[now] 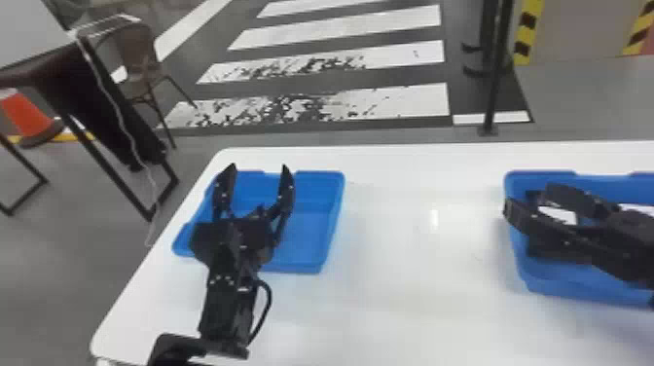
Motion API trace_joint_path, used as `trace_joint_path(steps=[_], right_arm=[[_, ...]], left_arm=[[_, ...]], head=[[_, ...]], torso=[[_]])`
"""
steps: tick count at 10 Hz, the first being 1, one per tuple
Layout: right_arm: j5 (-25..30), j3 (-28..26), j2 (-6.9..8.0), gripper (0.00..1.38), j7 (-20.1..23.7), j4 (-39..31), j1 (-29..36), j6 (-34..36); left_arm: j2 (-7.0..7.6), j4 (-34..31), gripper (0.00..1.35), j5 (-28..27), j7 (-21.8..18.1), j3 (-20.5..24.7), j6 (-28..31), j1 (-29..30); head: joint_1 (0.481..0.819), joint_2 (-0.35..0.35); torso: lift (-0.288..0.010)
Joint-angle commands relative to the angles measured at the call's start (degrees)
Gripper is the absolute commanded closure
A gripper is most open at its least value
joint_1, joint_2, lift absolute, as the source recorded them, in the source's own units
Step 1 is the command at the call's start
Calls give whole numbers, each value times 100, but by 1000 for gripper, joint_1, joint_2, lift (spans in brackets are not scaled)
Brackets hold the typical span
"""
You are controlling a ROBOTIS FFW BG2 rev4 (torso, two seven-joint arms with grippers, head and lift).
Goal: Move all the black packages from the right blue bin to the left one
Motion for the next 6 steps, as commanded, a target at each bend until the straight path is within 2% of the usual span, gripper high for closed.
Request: trace_joint_path(steps=[1, 2, 4, 6], right_arm=[[915, -564, 87, 116, -303, -355, 190, 199], [1327, -792, 158, 116, -646, -608, 317, 438], [1727, -895, 237, 113, -1086, -622, 288, 860], [1852, -804, 289, 113, -1209, -242, 63, 1029]], left_arm=[[-21, -611, 160, 506, 0, -309, 26, 455], [-39, -977, 160, 746, -17, -458, 40, 750], [-4, -1511, 160, 986, -114, -721, 166, 1200], [-21, -1596, 160, 1077, -149, -892, 335, 1299]], head=[[695, 238], [695, 166], [695, 51], [695, -1]], torso=[[-183], [-183], [-183], [-183]])
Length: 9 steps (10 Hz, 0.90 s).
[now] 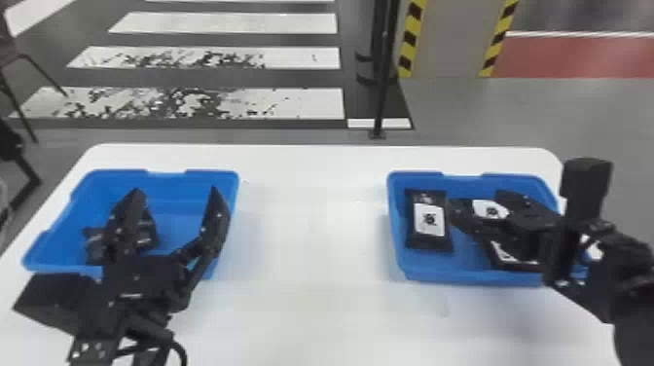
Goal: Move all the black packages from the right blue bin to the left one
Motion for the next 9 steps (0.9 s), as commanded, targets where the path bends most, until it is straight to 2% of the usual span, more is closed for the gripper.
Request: trace_joint_path(steps=[1, 4, 7, 8, 9], right_arm=[[-3, 191, 11, 113, -25, 382, -234, 49], [-220, 694, 11, 117, -60, 1029, -571, 134], [-288, 854, 11, 133, -78, 1282, -655, 49], [-254, 854, 2, 199, -87, 1282, -670, 49], [-254, 854, 2, 364, -113, 1310, -684, 106]], left_arm=[[2, -7, 156, -10, -29, -85, 211, 2], [11, -7, 156, -21, -47, -62, 281, 2], [37, -7, 154, -21, -73, -85, 351, 2], [37, -7, 154, -21, -82, -85, 351, 2], [37, -7, 154, -21, -82, -73, 365, 2]], head=[[695, -17], [695, -8], [695, 23], [695, 26], [695, 26]], torso=[[-183], [-183], [-183], [-183], [-183]])
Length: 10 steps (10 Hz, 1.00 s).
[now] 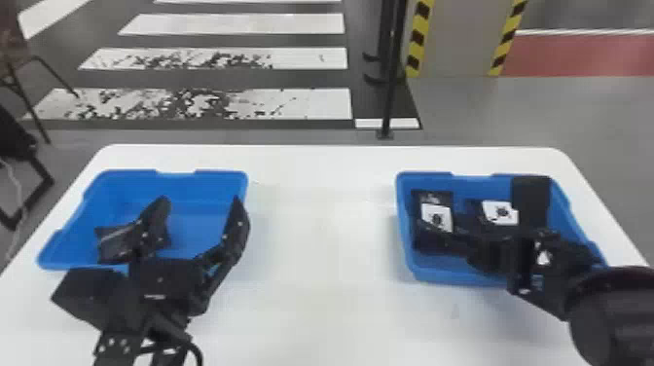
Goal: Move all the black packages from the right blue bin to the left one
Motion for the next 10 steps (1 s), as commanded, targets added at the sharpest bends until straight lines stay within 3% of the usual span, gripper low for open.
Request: trace_joint_path(steps=[1, 3, 6, 8, 10], right_arm=[[24, 34, -20, 719, -6, -1, -24, 63], [-56, 34, -29, 1085, -32, -72, 5, 133], [-239, -137, -37, 1139, -23, -339, 230, -64], [-319, -514, -20, 1139, -23, -1014, 623, -78], [-856, -697, -20, 1139, 126, -1773, 947, 35]], left_arm=[[0, 1, 156, -11, 0, 16, 10, 1], [0, 1, 156, -11, 0, 27, 10, 1], [0, 1, 160, -11, 0, 61, -47, 1], [-9, 1, 159, -11, 0, 50, -89, 15], [-9, 1, 154, 46, 0, 27, -145, 29]], head=[[695, 25], [695, 27], [695, 34], [695, 27], [695, 18]], torso=[[-183], [-183], [-183], [-183], [-183]])
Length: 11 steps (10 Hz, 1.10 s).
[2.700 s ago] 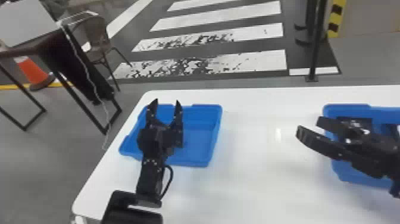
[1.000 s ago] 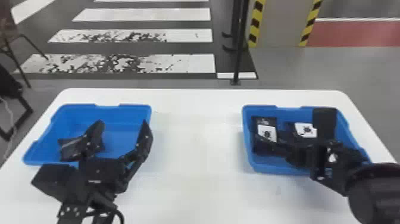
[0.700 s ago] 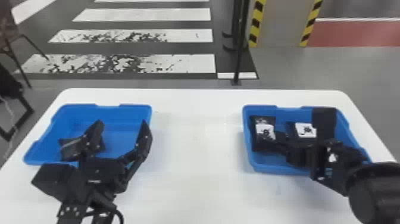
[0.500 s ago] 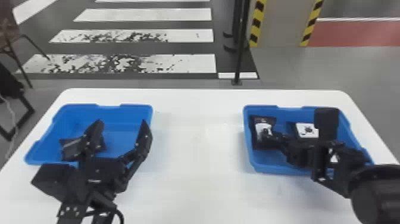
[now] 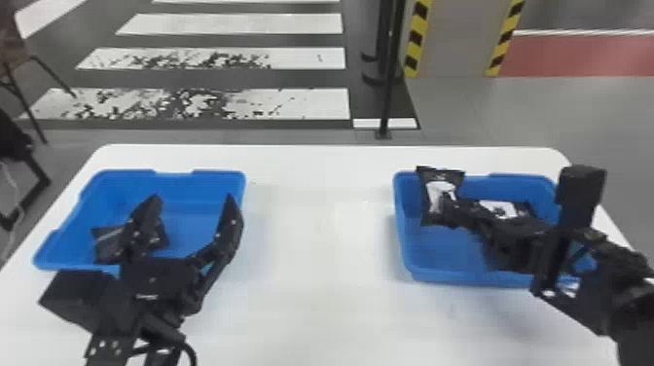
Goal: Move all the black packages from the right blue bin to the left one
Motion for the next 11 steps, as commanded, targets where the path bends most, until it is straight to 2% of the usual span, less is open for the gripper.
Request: trace_joint_path(steps=[1, 3, 5, 6, 8, 9, 11], right_arm=[[-521, -15, -14, 1139, 394, -270, -47, 142], [-1161, 430, -119, 1139, 957, -298, -357, 113], [-2087, 1139, -251, 1139, 1519, 349, -792, -41], [-2315, 1447, -277, 1139, 1599, 574, -947, -55], [-2430, 1778, -313, 1139, 1607, 743, -1017, -69], [-2498, 1984, -330, 1139, 1607, 729, -1088, -69], [-2567, 2498, -365, 1139, 1599, 729, -1313, -112]], left_arm=[[0, 0, 156, 196, 0, -54, 50, -6], [0, 0, 160, 950, -62, -123, 444, -6], [26, -169, 160, 1601, -316, -226, 894, -62], [61, -295, 160, 1967, -475, -294, 1147, -118], [105, -605, 160, 2721, -589, -454, 880, -104], [132, -816, 160, 2995, -598, -511, 992, -76], [185, -942, 160, 2949, -615, -580, 1231, -132]], head=[[695, 27], [695, 90], [695, 142], [695, 168], [695, 188], [695, 191], [695, 214]], torso=[[-183], [-183], [-183], [-183], [-183], [-183], [-183]])
